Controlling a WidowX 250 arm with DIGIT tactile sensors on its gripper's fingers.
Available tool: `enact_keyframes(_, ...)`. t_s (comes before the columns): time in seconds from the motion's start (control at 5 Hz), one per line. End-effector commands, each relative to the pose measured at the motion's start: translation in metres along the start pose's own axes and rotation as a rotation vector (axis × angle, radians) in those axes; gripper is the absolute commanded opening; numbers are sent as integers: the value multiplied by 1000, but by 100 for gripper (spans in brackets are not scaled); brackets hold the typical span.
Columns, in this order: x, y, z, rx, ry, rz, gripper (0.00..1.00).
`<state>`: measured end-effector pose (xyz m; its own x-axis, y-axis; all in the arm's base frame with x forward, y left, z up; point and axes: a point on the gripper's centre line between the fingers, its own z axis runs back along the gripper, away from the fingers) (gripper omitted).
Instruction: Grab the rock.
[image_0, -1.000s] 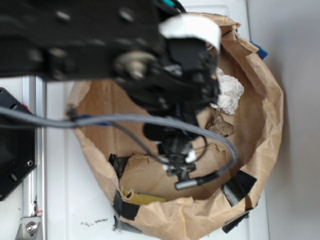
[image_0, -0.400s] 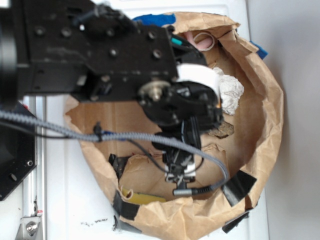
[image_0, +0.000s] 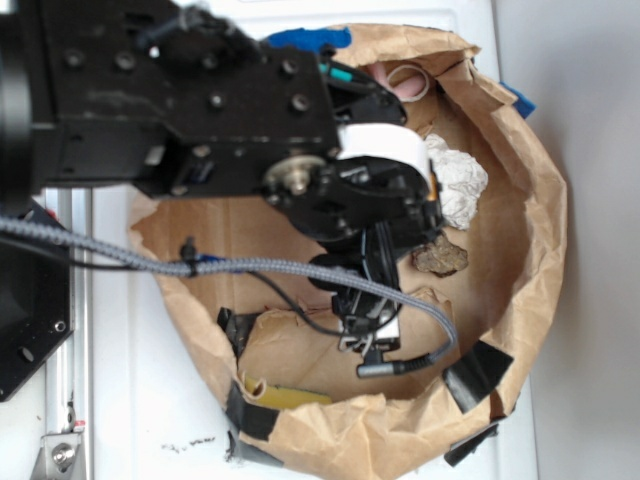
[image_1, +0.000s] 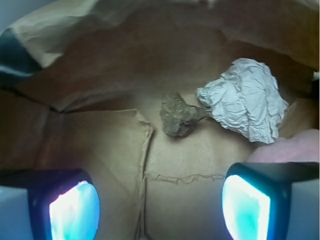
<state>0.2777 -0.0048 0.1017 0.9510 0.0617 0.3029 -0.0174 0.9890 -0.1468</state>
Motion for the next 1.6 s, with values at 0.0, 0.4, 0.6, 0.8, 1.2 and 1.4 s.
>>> enact_keyframes(0.0,14,-1,9,160,-188,175,100)
enact_keyframes(0.4,14,-1,9,160,-188,175,100)
enact_keyframes(0.6,20,1,-6,128,-188,312,100)
enact_keyframes(0.8,15,-14,-16,114,-188,423,100)
enact_keyframes(1.2,15,-14,-16,114,-188,423,100)
enact_keyframes(1.4,15,-14,-16,114,-188,423,100)
